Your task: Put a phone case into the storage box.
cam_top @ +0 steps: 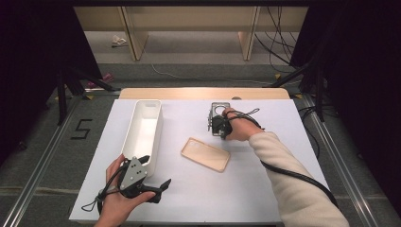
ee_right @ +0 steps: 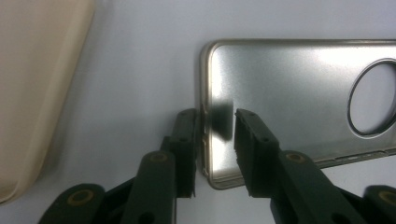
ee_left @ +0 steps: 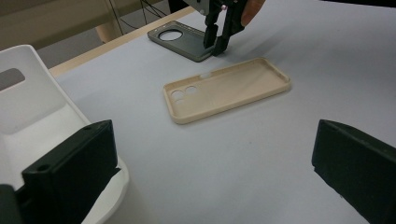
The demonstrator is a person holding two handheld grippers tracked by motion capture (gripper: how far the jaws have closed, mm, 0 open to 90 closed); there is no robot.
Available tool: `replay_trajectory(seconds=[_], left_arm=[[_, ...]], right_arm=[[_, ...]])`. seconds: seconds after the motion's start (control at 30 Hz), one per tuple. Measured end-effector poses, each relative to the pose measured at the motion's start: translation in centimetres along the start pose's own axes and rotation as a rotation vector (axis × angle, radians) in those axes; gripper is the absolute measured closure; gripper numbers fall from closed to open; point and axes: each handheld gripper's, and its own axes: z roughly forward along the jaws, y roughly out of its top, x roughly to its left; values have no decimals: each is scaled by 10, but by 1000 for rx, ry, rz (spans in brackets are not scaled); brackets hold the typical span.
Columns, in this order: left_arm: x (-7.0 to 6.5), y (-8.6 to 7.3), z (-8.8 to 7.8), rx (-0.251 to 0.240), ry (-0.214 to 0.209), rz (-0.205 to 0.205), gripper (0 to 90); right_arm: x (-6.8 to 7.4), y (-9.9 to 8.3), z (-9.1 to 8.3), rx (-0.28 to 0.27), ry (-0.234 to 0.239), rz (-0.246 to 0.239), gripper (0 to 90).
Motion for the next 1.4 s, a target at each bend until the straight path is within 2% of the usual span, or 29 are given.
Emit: replay_trajectory(seconds=[0.23,0.3,0.6,1.2,1.37,1.4], left_arm=[[0,0,0,0,-2,-2,0],[-1,0,0,0,-4,-2,0],[-1,0,0,2,-7,3,0],[-2,0,0,1,-7,3,0],[-2,0,0,1,-6,2,0],[-1,0,0,1,-5,4,0]], right_arm=[[1,2,1,4,11,-20,773],[1,2,0,19,18,-32,803],[3,3,0,23,32,-2,851],[3,3,0,23,29,-7,873],[4,1,-2,10,30,-2,879],[4,1,-1,-5,30,0,880]])
